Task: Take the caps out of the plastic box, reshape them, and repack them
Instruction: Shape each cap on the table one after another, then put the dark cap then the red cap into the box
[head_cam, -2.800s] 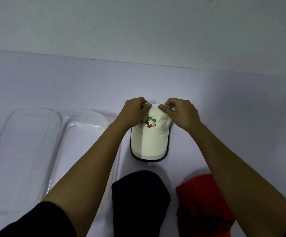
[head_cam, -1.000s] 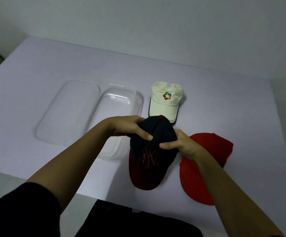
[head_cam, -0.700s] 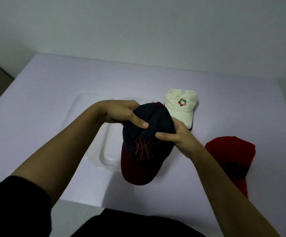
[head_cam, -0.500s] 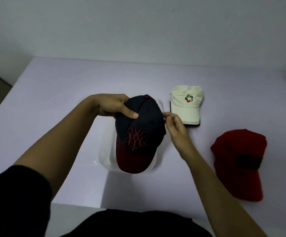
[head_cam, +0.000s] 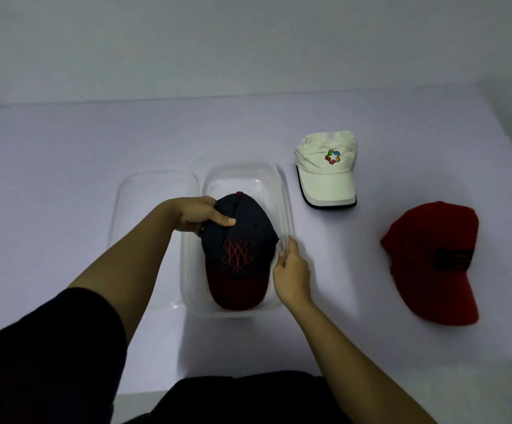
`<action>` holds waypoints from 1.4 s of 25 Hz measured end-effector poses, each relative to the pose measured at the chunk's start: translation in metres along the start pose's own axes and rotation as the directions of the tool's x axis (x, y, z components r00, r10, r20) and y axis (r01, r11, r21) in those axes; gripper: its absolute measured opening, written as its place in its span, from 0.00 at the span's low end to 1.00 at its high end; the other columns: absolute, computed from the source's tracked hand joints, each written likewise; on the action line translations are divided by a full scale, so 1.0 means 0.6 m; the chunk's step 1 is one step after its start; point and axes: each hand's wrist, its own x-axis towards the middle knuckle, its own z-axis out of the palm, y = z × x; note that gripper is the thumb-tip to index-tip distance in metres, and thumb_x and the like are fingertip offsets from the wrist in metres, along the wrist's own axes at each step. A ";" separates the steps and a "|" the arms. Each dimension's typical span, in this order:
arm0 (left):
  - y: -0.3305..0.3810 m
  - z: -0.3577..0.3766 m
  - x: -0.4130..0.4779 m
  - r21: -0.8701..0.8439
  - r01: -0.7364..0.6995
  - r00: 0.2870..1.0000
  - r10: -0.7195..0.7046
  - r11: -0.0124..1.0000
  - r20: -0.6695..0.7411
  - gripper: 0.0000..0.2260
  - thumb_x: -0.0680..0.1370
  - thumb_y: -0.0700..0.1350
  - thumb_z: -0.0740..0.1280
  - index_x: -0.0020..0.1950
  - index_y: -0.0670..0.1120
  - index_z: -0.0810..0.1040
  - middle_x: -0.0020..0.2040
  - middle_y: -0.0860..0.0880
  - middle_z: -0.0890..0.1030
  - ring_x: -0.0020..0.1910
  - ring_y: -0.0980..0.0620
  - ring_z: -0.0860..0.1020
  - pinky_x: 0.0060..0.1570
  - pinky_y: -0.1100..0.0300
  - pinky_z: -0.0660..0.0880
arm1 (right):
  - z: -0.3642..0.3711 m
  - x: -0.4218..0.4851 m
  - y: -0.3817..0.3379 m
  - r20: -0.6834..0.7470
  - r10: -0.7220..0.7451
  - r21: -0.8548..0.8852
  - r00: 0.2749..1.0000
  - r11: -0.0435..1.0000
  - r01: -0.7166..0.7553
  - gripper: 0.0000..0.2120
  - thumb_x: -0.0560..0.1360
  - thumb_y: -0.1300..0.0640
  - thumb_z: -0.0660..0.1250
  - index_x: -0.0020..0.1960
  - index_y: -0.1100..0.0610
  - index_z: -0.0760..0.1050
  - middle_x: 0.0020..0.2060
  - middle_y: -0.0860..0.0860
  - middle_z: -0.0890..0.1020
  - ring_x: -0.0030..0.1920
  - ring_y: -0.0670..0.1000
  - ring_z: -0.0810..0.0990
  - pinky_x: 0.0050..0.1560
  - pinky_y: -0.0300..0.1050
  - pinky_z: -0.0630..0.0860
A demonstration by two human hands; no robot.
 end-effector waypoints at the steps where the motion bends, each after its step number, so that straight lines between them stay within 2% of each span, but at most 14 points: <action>1: -0.002 0.002 0.006 0.004 0.013 1.000 -0.013 1.000 -0.023 0.15 0.69 0.46 0.74 0.54 0.46 0.79 0.54 0.46 0.82 0.60 0.43 0.78 0.60 0.46 0.74 | 0.002 0.000 -0.001 -0.009 -0.009 -0.014 1.000 1.000 0.009 0.22 0.79 0.65 0.53 0.73 0.57 0.60 0.50 0.60 0.80 0.45 0.55 0.78 0.45 0.41 0.71; 2: -0.003 0.004 0.010 0.016 0.022 0.999 -0.021 1.000 -0.047 0.14 0.72 0.44 0.72 0.56 0.46 0.78 0.57 0.47 0.81 0.61 0.43 0.76 0.61 0.45 0.73 | 0.003 0.000 -0.001 -0.016 -0.015 -0.021 1.000 1.000 0.015 0.21 0.80 0.65 0.53 0.72 0.57 0.60 0.49 0.60 0.80 0.45 0.55 0.78 0.44 0.41 0.71; 6: -0.001 0.012 0.021 0.061 0.037 0.984 -0.026 0.997 -0.176 0.27 0.72 0.44 0.73 0.69 0.49 0.67 0.63 0.47 0.73 0.62 0.42 0.73 0.62 0.39 0.72 | 0.010 0.004 0.005 -0.047 -0.006 -0.002 0.999 1.000 0.006 0.21 0.80 0.63 0.52 0.72 0.56 0.60 0.52 0.59 0.80 0.51 0.58 0.79 0.49 0.44 0.73; 9: 0.004 0.015 0.015 0.157 0.018 0.977 0.015 0.987 -0.211 0.30 0.73 0.47 0.72 0.72 0.48 0.64 0.67 0.49 0.70 0.65 0.45 0.71 0.66 0.44 0.68 | 0.006 0.009 0.008 -0.002 -0.003 0.011 1.000 1.000 0.003 0.21 0.80 0.60 0.54 0.73 0.55 0.59 0.54 0.56 0.80 0.51 0.55 0.79 0.51 0.45 0.73; 11: 0.013 0.018 0.001 0.261 -0.037 0.964 0.103 0.965 -0.244 0.30 0.75 0.49 0.70 0.73 0.45 0.63 0.72 0.46 0.68 0.69 0.46 0.68 0.69 0.50 0.65 | -0.005 0.009 0.006 0.125 0.027 0.097 0.992 0.995 -0.039 0.26 0.80 0.51 0.56 0.76 0.53 0.54 0.67 0.53 0.72 0.65 0.55 0.72 0.63 0.47 0.69; 14: 0.044 0.032 -0.026 0.316 -0.136 0.871 0.266 0.939 -0.414 0.32 0.77 0.51 0.66 0.76 0.45 0.57 0.76 0.48 0.61 0.74 0.49 0.61 0.72 0.53 0.60 | -0.045 0.013 0.001 0.213 0.010 0.240 0.977 0.969 -0.062 0.30 0.79 0.44 0.55 0.76 0.50 0.47 0.76 0.49 0.56 0.75 0.51 0.58 0.72 0.47 0.58; 17: 0.103 0.079 -0.035 0.255 -0.357 0.722 0.438 0.899 -0.535 0.28 0.78 0.48 0.64 0.76 0.46 0.59 0.76 0.49 0.63 0.73 0.53 0.63 0.72 0.54 0.61 | -0.109 0.024 -0.007 0.057 -0.064 0.301 0.996 0.953 0.044 0.25 0.81 0.48 0.53 0.76 0.49 0.53 0.75 0.47 0.59 0.74 0.48 0.60 0.68 0.40 0.59; 19: 0.148 0.132 -0.024 0.233 -0.466 0.683 0.515 0.853 -0.518 0.26 0.79 0.46 0.64 0.75 0.44 0.62 0.74 0.49 0.66 0.71 0.55 0.66 0.71 0.59 0.62 | -0.161 0.031 -0.007 -0.082 -0.120 0.309 0.989 0.941 0.139 0.23 0.81 0.50 0.53 0.75 0.50 0.56 0.74 0.47 0.63 0.71 0.43 0.62 0.65 0.37 0.58; 25: 0.230 0.346 0.102 0.261 -0.447 0.838 0.503 0.856 -0.213 0.19 0.77 0.50 0.67 0.65 0.44 0.72 0.64 0.45 0.75 0.64 0.48 0.73 0.63 0.55 0.68 | -0.352 0.061 0.079 -0.381 -0.156 0.197 0.911 0.949 0.245 0.22 0.79 0.55 0.60 0.72 0.53 0.63 0.69 0.48 0.68 0.66 0.40 0.64 0.66 0.36 0.61; 27: 0.237 0.391 0.142 0.179 -0.399 0.890 0.427 0.899 -0.160 0.29 0.75 0.51 0.69 0.72 0.42 0.66 0.71 0.45 0.70 0.70 0.48 0.69 0.66 0.54 0.67 | -0.415 0.078 0.131 -0.421 -0.122 0.173 0.899 0.962 0.211 0.27 0.76 0.55 0.66 0.72 0.52 0.61 0.71 0.50 0.65 0.68 0.44 0.63 0.68 0.42 0.62; 29: 0.244 0.431 0.181 0.065 -0.357 0.928 0.362 0.932 -0.088 0.36 0.72 0.52 0.72 0.75 0.45 0.60 0.74 0.47 0.66 0.72 0.50 0.65 0.67 0.56 0.66 | -0.477 0.097 0.197 -0.320 -0.012 0.222 0.947 0.971 0.087 0.40 0.70 0.51 0.73 0.75 0.50 0.53 0.74 0.52 0.58 0.71 0.47 0.59 0.69 0.48 0.61; 32: 0.257 0.469 0.229 -0.068 -0.333 0.943 0.334 0.940 0.001 0.29 0.71 0.49 0.74 0.69 0.47 0.66 0.66 0.48 0.74 0.62 0.53 0.75 0.59 0.60 0.74 | -0.518 0.116 0.279 0.025 0.103 0.241 0.994 0.965 -0.106 0.61 0.56 0.46 0.80 0.76 0.46 0.41 0.76 0.51 0.52 0.75 0.52 0.54 0.70 0.53 0.59; 34: 0.269 0.484 0.249 -0.144 -0.331 0.941 0.337 0.933 0.020 0.24 0.71 0.47 0.74 0.65 0.47 0.72 0.60 0.48 0.79 0.57 0.53 0.79 0.56 0.60 0.77 | -0.509 0.121 0.304 0.161 0.021 0.206 0.987 0.977 -0.055 0.64 0.52 0.45 0.82 0.74 0.42 0.42 0.73 0.46 0.59 0.74 0.51 0.59 0.71 0.52 0.62; 35: 0.274 0.488 0.258 -0.181 -0.309 0.947 0.319 0.934 0.030 0.24 0.70 0.46 0.75 0.64 0.46 0.74 0.60 0.47 0.81 0.56 0.51 0.80 0.57 0.58 0.77 | -0.500 0.123 0.310 0.156 -0.018 0.148 0.988 0.989 -0.006 0.63 0.50 0.44 0.82 0.73 0.41 0.45 0.70 0.43 0.61 0.72 0.50 0.61 0.70 0.52 0.63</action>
